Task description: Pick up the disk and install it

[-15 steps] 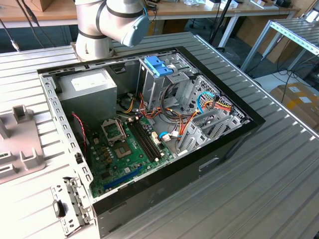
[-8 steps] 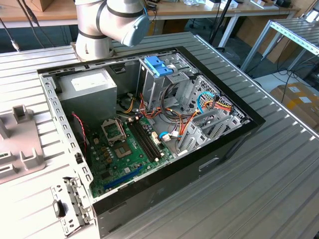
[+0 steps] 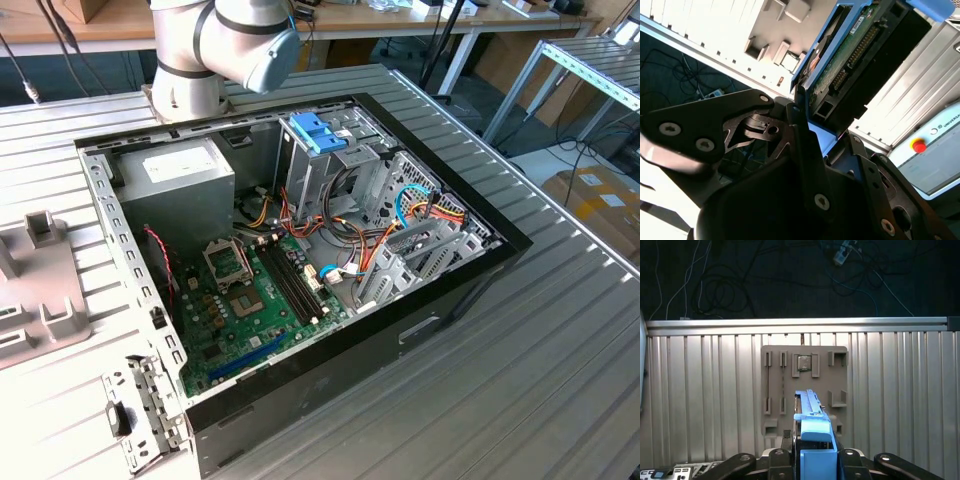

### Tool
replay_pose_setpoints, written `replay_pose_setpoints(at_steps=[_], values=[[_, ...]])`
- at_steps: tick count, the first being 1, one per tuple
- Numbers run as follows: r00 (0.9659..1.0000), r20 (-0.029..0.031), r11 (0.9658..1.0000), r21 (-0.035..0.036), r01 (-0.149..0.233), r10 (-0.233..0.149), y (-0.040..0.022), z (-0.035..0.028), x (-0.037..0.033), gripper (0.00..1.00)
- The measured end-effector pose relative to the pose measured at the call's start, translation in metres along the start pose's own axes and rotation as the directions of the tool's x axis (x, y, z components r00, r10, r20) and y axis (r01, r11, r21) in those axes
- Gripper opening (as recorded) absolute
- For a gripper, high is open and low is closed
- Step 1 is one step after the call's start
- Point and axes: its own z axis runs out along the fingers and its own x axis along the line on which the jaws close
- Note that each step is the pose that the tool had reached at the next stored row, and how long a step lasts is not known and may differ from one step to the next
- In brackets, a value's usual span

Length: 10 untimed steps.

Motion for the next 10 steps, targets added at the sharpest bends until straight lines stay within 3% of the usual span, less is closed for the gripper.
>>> replay_pose_setpoints(at_steps=[10], values=[[1.0, -0.0001, 1.0, -0.0002, 0.0, 0.0, -0.0095, 0.0003, 0.0, 0.37]])
